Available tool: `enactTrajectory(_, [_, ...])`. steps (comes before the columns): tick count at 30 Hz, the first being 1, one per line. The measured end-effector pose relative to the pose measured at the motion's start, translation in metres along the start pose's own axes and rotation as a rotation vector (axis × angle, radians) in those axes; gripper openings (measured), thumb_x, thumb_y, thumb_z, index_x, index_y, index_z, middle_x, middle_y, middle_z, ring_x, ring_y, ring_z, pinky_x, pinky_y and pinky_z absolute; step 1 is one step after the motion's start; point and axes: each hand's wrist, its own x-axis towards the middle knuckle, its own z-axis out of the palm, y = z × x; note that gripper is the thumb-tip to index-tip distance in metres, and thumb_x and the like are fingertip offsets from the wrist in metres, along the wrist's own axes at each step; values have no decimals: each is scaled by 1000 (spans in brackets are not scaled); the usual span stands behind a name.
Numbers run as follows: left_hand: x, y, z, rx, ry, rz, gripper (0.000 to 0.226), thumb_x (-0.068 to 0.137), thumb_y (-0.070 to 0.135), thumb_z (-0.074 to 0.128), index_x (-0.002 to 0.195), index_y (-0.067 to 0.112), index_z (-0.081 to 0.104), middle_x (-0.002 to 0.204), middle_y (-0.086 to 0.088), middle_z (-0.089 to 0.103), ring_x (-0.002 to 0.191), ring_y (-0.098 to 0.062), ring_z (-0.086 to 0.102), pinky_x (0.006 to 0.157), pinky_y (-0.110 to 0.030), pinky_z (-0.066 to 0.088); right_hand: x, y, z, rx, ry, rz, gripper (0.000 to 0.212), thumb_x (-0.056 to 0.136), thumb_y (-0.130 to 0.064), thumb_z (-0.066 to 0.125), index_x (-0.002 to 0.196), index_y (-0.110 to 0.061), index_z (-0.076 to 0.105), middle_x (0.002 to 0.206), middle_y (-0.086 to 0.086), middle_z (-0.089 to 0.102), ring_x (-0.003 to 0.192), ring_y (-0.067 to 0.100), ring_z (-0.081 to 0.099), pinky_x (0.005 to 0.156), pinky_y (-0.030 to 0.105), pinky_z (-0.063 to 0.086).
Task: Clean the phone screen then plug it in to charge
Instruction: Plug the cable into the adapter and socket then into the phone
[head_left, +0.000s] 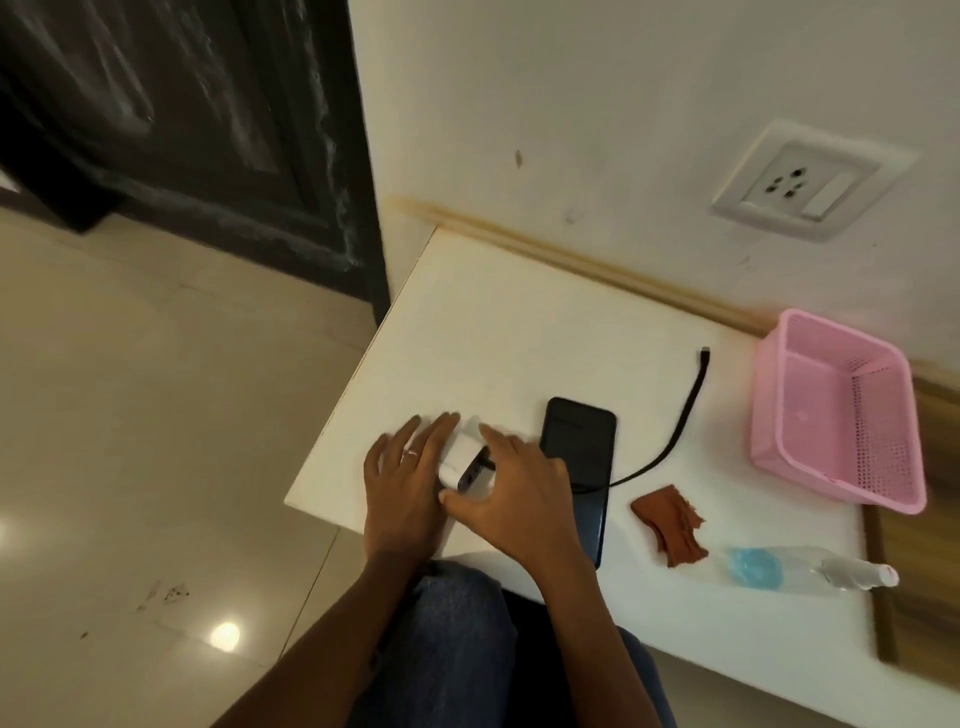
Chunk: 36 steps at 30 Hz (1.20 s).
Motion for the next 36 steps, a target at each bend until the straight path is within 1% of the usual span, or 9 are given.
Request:
enactTrajectory(5, [5,8,-9,-112,-71,-57,56,83,31,42,137,16,47,132,-10,58,125,-31,51,102,-49,40,3,-6,-16,-75,-87,64,62,71,-68,54,110,-20,57,105,-3,65,101,18,55,87,37,36])
enactTrajectory(8, [8,9,-11,-100,-102,-43,75,83,59,38,134,5,51,131,-16,59,116,-37,58,93,-51,47,-1,-1,-30,-21,-62,108,54,70,-65,54,103,-23,55,97,-5,61,95,17,55,80,32,33])
enactTrajectory(14, [15,16,-9,18,-53,42,71,91,61,20,119,12,63,114,-13,70,108,-28,58,83,-41,39,-2,26,-90,332,360,271,54,67,-60,65,112,-33,57,99,-16,63,93,8,62,77,21,48])
enactTrajectory(17, [15,15,-3,64,-69,54,79,91,62,14,108,9,71,111,-15,70,107,-30,52,85,-47,36,8,36,-129,580,628,363,46,66,-50,75,105,-32,60,91,-16,64,77,1,62,60,10,44])
enactTrajectory(20, [16,20,-1,34,-79,109,62,91,58,15,115,20,57,121,-10,67,106,-29,48,87,-52,38,25,52,-163,699,836,427,42,71,-44,76,103,-20,63,90,-8,67,80,8,62,58,12,41])
enactTrajectory(23, [20,28,-2,-12,-93,210,51,91,45,17,131,36,46,152,16,31,105,-27,46,86,-49,36,40,64,-186,763,962,540,35,72,-41,76,96,-20,62,86,-9,61,81,10,57,63,19,40])
enactTrajectory(27, [28,45,9,-42,-44,306,54,95,48,4,149,41,0,157,22,-11,119,-28,40,90,-53,38,58,78,-194,765,998,606,33,73,-39,75,95,-19,61,85,-8,59,79,10,53,64,24,39])
enactTrajectory(31, [33,43,24,18,-51,280,60,95,49,4,151,31,-1,160,13,-10,147,-10,-7,116,-39,2,72,86,-190,721,990,616,40,72,-41,75,101,-17,63,90,-4,62,80,11,53,54,20,33])
enactTrajectory(36, [36,39,34,77,-46,295,61,95,50,6,152,29,1,160,10,-8,147,-11,-8,115,-41,3,87,89,-191,717,1019,611,39,70,-38,76,101,-18,63,83,-9,56,76,11,51,49,15,27])
